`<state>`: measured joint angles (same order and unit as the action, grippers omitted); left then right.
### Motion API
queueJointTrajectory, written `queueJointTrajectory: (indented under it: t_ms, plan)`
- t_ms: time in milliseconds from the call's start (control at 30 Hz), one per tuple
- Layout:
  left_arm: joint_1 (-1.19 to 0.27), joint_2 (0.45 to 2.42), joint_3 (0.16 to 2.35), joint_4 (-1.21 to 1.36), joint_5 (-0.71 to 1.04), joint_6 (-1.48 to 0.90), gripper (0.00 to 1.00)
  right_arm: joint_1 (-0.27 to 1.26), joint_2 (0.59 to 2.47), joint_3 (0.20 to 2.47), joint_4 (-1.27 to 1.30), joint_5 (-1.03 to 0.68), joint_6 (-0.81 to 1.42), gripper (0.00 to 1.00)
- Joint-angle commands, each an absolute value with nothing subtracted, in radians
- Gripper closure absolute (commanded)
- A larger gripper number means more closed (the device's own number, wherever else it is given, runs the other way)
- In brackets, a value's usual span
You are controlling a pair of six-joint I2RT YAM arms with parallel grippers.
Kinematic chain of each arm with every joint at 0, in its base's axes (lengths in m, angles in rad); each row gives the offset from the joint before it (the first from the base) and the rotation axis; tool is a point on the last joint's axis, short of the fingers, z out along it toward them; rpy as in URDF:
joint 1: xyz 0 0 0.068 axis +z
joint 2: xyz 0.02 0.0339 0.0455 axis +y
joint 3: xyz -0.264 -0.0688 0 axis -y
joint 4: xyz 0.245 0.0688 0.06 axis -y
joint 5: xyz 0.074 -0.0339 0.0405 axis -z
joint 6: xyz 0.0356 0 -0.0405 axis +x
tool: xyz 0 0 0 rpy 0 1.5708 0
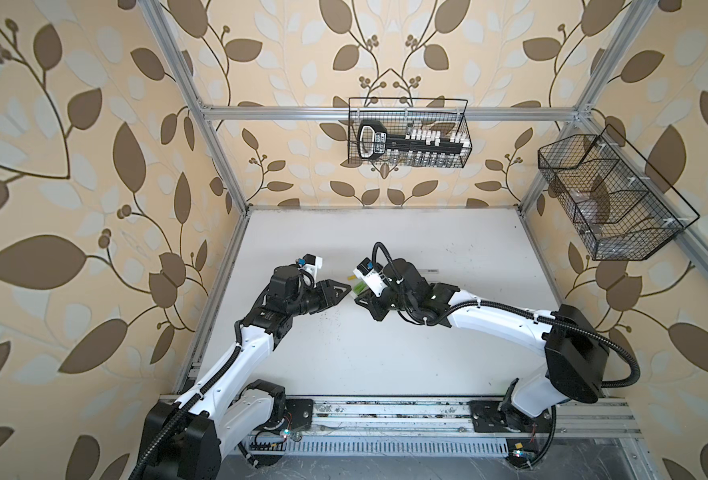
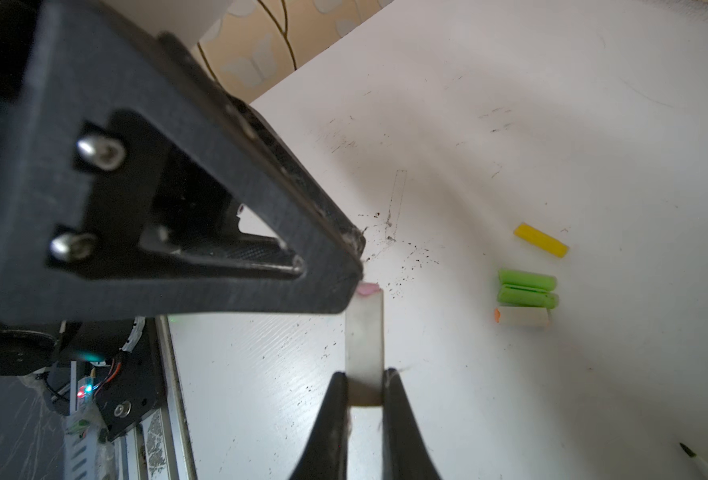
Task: Insert the pens into the pen caps
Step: 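Close the left gripper on the cap while the right gripper releases it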
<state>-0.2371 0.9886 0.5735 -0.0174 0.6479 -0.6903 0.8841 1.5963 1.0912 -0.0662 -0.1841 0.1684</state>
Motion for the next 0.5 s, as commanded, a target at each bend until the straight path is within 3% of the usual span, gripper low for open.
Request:
queueJointTrajectory:
  t_ms: [0, 467]
  plan:
    - [-0.250, 0.994, 0.574, 0.023, 0.678, -0.682, 0.61, 0.891, 1.577, 1.111, -0.062, -0.201, 0.177, 0.88]
    - [-0.265, 1.026, 0.578, 0.060, 0.713, -0.682, 0.86, 0.891, 1.590, 1.140, -0.067, -0.199, 0.196, 0.87]
